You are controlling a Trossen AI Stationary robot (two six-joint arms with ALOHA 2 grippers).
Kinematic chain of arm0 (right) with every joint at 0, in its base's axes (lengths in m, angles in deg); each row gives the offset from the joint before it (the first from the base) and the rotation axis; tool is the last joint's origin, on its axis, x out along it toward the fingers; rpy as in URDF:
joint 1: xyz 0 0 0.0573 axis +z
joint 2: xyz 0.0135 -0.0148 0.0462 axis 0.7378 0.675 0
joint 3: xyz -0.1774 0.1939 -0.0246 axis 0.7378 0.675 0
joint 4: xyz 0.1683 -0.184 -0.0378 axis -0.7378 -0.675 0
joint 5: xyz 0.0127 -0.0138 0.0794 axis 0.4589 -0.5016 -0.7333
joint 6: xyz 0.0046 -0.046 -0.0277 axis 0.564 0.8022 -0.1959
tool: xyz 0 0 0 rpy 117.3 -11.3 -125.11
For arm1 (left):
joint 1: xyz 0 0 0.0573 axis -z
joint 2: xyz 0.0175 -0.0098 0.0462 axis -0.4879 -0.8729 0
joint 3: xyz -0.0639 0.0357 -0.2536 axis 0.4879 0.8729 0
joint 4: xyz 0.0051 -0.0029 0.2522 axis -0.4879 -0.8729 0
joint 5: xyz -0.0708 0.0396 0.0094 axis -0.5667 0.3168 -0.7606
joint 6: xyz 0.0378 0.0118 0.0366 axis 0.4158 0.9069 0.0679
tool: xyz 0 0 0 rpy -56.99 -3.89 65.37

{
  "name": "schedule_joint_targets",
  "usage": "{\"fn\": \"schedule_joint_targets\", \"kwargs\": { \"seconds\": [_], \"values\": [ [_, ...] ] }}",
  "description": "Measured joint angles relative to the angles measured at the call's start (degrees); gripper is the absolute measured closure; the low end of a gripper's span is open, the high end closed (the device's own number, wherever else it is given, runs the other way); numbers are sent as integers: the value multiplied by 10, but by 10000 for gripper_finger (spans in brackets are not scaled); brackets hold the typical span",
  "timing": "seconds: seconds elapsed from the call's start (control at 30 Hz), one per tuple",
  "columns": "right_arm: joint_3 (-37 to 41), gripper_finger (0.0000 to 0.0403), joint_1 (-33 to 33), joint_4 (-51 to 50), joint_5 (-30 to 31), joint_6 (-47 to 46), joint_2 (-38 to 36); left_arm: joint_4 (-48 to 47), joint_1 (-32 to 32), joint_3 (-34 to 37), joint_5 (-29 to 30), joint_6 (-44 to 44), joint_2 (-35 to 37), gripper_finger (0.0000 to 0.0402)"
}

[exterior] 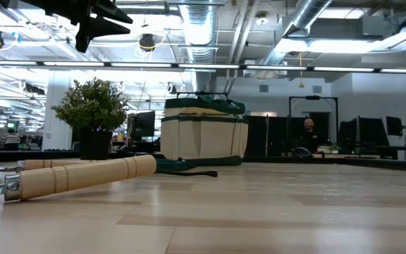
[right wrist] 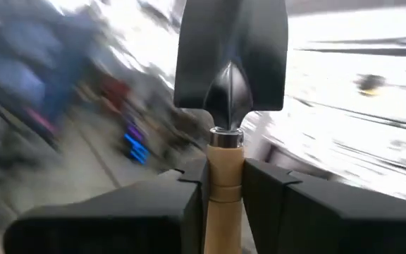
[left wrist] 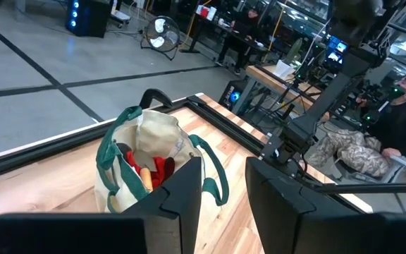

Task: Pick & Place Garden tools in Gardening bag
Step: Put the brown trowel into the light brown gardening bag

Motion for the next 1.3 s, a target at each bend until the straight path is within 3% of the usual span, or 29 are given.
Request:
{"fn": "schedule_joint_targets", "kwargs": {
  "seconds": [0.17, 0.3, 0.53, 0.73, 1.07, 1.3],
  "values": [
    [0, 351, -40, 64, -189, -166, 0, 0, 0, 0, 0, 0, 0, 290],
    [0, 351, -71, 96, -264, -276, -1, 0, 0, 0, 0, 0, 0, 290],
    [-1, 351, -89, 108, -283, -303, 6, 0, 0, 0, 0, 0, 0, 290],
    [-57, 351, -86, 99, -358, -333, 73, 0, 0, 0, 0, 0, 0, 290],
    [-171, 351, -86, -19, -436, -334, 201, 0, 0, 0, -5, 0, 0, 290],
    [-181, 351, -104, -100, -453, -295, 236, -1, 0, 0, -5, 0, 0, 290]
  ]
}}
